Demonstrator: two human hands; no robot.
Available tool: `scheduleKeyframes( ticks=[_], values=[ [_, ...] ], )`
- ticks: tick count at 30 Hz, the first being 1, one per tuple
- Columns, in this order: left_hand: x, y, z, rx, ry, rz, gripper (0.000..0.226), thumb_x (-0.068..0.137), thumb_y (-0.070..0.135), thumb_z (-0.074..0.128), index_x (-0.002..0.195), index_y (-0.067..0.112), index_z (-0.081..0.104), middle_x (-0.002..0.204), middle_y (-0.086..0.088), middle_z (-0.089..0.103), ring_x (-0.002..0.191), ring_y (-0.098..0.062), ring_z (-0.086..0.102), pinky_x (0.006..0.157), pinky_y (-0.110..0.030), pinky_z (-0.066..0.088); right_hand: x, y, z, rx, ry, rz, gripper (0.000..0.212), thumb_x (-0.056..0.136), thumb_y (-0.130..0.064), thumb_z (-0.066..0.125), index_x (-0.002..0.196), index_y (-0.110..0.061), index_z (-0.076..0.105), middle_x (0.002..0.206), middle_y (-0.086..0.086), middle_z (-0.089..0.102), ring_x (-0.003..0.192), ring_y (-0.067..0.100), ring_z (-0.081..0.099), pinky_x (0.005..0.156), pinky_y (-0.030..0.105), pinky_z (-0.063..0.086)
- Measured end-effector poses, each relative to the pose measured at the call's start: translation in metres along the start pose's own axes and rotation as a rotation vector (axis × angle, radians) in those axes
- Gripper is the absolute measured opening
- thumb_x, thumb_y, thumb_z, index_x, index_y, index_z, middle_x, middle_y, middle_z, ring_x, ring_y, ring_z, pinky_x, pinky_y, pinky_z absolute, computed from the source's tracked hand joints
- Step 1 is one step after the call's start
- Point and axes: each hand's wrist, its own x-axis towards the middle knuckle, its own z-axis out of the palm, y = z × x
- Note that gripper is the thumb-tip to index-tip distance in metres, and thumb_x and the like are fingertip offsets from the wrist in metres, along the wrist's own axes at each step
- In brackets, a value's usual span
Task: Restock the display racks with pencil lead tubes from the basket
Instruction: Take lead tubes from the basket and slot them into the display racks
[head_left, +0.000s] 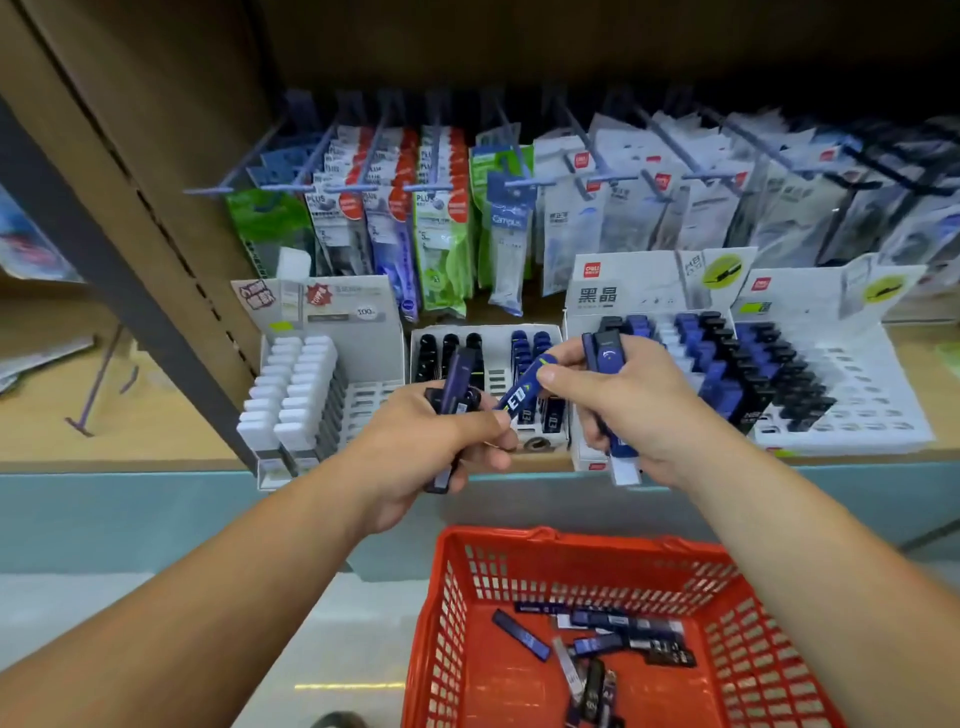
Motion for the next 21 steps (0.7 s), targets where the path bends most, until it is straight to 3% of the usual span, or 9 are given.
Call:
scheduleKeyframes(
  ticks=[3,5,8,10,12,16,21],
  values=[
    [0.008,-0.002,-0.009,0.058,0.067,-0.021,0.008,0.095,0.015,0.071,0.100,0.010,0.067,0.089,-0.012,0.079,0.069,-0.021,0.072,0.049,-0.026,0.037,0.010,-0.002,-0.006,-0.120,0.091,-0.077,0.007,0.090,-0.014,0.078,0.093,-0.014,0.072,0.062,-0.008,0.065,0.042,0.008,0.046,0.044,0.022,0.038],
    [0.010,-0.003,-0.011,0.097,0.085,-0.019,0.014,0.096,0.021,0.072,0.102,0.009,0.066,0.078,-0.008,0.075,0.060,-0.020,0.066,0.049,-0.027,0.041,0.016,-0.001,-0.011,-0.257,0.105,-0.152,0.005,0.090,-0.015,0.077,0.090,-0.017,0.073,0.055,-0.016,0.061,0.042,0.000,0.048,0.045,0.014,0.038],
    [0.009,-0.002,-0.006,0.049,0.029,-0.056,0.024,0.097,0.031,0.072,0.098,0.011,0.059,0.069,-0.007,0.063,0.053,-0.021,0.061,0.053,-0.032,0.054,0.021,0.006,-0.010,-0.360,0.074,-0.193,0.006,0.089,-0.016,0.078,0.087,-0.018,0.073,0.051,-0.017,0.059,0.043,-0.001,0.049,0.046,0.010,0.037],
    [0.009,-0.001,-0.003,0.023,-0.007,-0.091,0.031,0.095,0.039,0.073,0.093,0.013,0.056,0.068,-0.006,0.057,0.050,-0.021,0.056,0.057,-0.036,0.058,0.024,0.010,-0.003,-0.424,0.054,-0.210,0.008,0.087,-0.015,0.080,0.085,-0.020,0.073,0.059,-0.013,0.064,0.049,-0.001,0.053,0.051,0.010,0.039],
    [0.009,-0.001,-0.003,0.023,-0.042,-0.091,0.032,0.094,0.038,0.075,0.091,0.012,0.056,0.068,-0.007,0.052,0.049,-0.020,0.049,0.052,-0.033,0.050,0.026,0.014,0.002,-0.496,0.026,-0.234,0.010,0.086,-0.016,0.081,0.085,-0.024,0.074,0.074,-0.013,0.070,0.065,-0.002,0.061,0.063,0.013,0.045],
    [0.008,-0.004,-0.005,-0.080,-0.136,-0.093,0.014,0.095,0.013,0.072,0.106,0.011,0.063,0.066,-0.005,0.047,0.052,-0.019,0.043,0.050,-0.029,0.036,0.029,0.021,0.005,-0.616,-0.016,-0.311,0.018,0.086,-0.020,0.081,0.096,-0.033,0.074,0.092,-0.018,0.071,0.091,0.009,0.066,0.087,0.028,0.053],
    [0.004,-0.002,-0.008,-0.170,-0.196,-0.121,0.010,0.098,0.008,0.065,0.108,0.010,0.062,0.081,-0.013,0.062,0.056,-0.020,0.048,0.049,-0.028,0.036,0.029,0.021,-0.001,-0.683,0.010,-0.368,0.021,0.085,-0.020,0.081,0.093,-0.037,0.070,0.086,-0.021,0.067,0.083,0.014,0.065,0.081,0.038,0.056]
  ],
)
